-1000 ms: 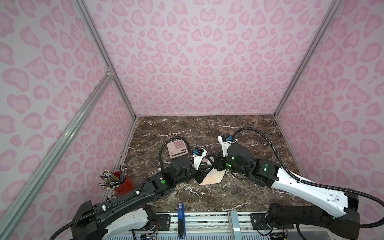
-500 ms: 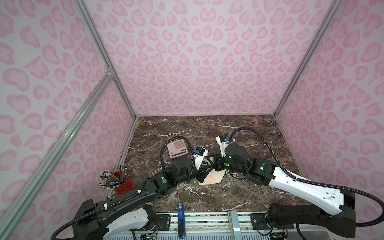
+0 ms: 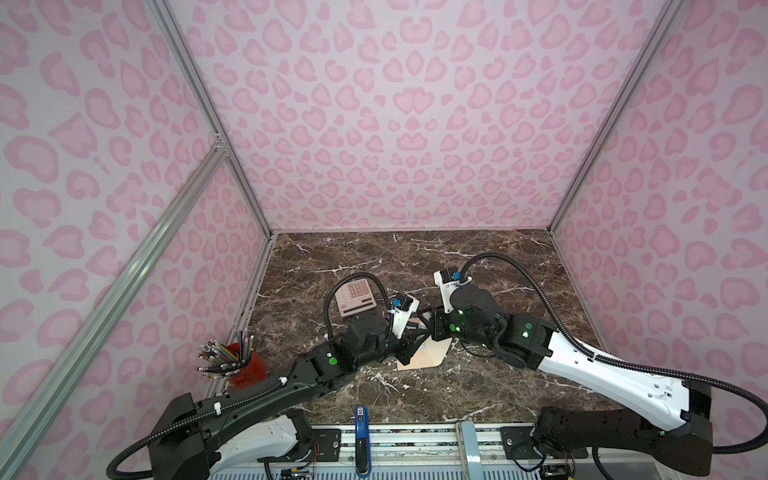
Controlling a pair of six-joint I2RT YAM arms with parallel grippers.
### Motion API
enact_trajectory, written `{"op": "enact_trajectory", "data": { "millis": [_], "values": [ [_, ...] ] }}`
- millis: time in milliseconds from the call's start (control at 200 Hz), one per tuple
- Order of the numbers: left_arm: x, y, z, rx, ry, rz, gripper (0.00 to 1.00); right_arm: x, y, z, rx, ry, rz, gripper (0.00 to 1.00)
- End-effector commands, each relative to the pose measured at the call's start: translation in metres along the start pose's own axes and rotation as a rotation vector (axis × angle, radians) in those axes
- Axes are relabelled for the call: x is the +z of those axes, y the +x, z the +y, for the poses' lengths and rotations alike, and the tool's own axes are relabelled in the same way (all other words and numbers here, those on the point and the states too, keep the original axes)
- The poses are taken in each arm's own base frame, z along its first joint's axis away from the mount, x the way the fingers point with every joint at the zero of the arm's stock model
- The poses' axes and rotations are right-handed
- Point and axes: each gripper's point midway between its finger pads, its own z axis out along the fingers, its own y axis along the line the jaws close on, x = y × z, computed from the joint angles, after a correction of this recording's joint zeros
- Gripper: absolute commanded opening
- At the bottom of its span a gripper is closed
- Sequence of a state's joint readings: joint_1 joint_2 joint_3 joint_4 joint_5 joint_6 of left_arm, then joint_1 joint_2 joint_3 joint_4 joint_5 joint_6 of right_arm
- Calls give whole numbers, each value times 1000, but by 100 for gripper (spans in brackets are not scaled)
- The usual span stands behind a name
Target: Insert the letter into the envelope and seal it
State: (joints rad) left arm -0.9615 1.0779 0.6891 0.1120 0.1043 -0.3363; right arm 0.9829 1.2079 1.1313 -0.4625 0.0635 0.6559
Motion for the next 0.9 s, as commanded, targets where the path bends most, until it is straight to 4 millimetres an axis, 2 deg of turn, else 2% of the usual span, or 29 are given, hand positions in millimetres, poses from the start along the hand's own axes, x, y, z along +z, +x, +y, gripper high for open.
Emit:
{"op": "enact_trajectory", "data": {
  "millis": [0,405,895],
  "values": [
    [2,5,3,13,-11,17,22,-1,-14,-4,-8,26,-43,17],
    [14,24,5,15,-11,71,17,-1,-25,-19,-10,59,-18,16],
    [28,31,-1,13,14,106,14,-12,-38,-31,-2,78,-41,14]
  ]
}}
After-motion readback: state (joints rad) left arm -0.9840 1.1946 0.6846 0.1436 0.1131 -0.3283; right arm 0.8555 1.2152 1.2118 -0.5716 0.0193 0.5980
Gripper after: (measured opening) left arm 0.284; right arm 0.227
